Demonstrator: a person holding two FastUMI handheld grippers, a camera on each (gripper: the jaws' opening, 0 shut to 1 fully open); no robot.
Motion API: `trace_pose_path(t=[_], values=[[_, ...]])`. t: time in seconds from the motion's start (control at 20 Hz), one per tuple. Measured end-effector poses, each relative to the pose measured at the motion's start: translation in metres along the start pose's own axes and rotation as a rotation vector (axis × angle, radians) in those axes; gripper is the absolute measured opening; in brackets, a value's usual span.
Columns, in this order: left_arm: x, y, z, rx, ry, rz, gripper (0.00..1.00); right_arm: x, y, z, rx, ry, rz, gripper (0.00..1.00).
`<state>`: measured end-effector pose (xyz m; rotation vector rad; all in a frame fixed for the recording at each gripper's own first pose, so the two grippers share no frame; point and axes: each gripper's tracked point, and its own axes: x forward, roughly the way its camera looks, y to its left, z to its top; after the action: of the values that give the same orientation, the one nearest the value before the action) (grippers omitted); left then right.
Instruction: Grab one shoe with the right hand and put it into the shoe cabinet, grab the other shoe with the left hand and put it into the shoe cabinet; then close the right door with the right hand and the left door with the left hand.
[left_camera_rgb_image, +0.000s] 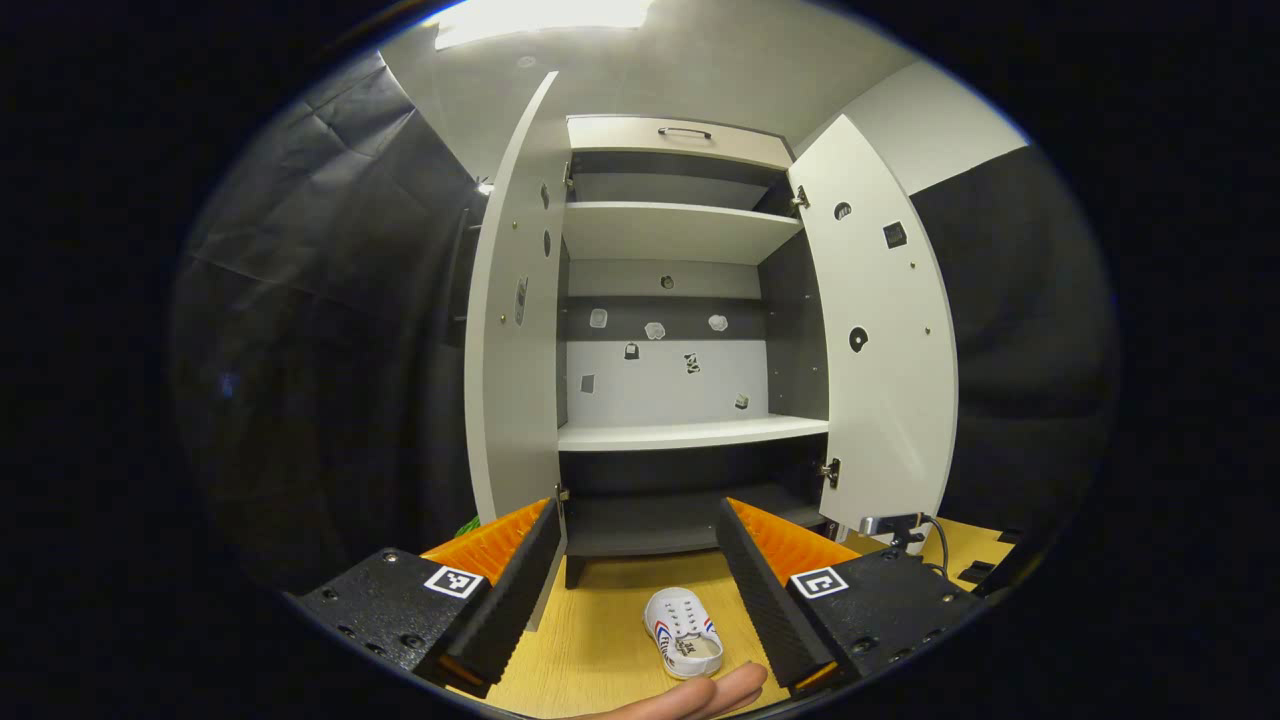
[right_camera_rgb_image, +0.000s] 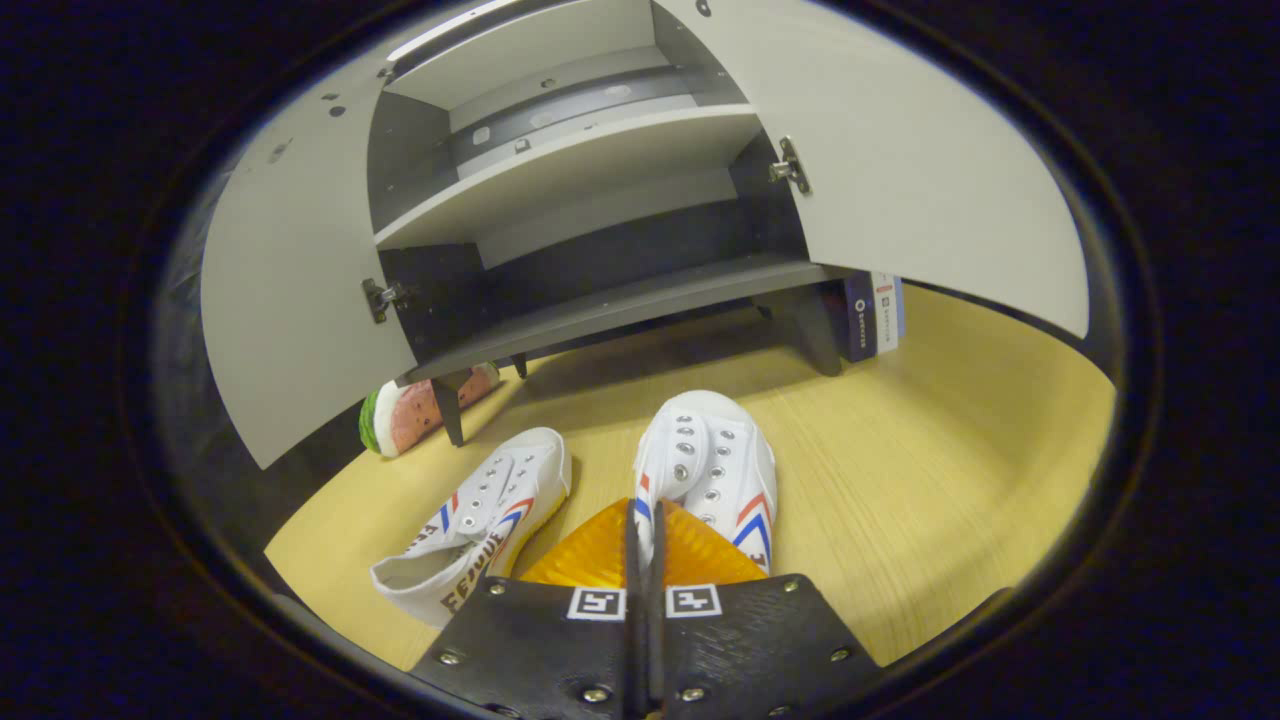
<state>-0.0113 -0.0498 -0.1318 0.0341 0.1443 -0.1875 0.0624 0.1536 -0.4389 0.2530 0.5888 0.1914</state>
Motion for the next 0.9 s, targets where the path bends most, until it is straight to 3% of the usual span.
trace_pose_path(t=[0.3,0.55,0.7,0.9], values=[[0.023,-0.012,-0.023,-0.017,0.049,-0.046,0.94,-0.031,0.027,0.059,-0.088,-0.112,0.056,0.0],[0.047,-0.011,-0.04,-0.041,0.095,-0.066,0.96,-0.053,0.048,0.143,-0.192,-0.208,0.06,0.0],[0.062,-0.002,-0.035,-0.068,0.062,-0.032,0.96,-0.06,0.063,0.196,-0.227,-0.251,0.077,0.0],[0.078,-0.004,-0.039,-0.06,0.063,-0.054,0.96,-0.06,0.077,0.272,-0.294,-0.308,0.052,0.01]])
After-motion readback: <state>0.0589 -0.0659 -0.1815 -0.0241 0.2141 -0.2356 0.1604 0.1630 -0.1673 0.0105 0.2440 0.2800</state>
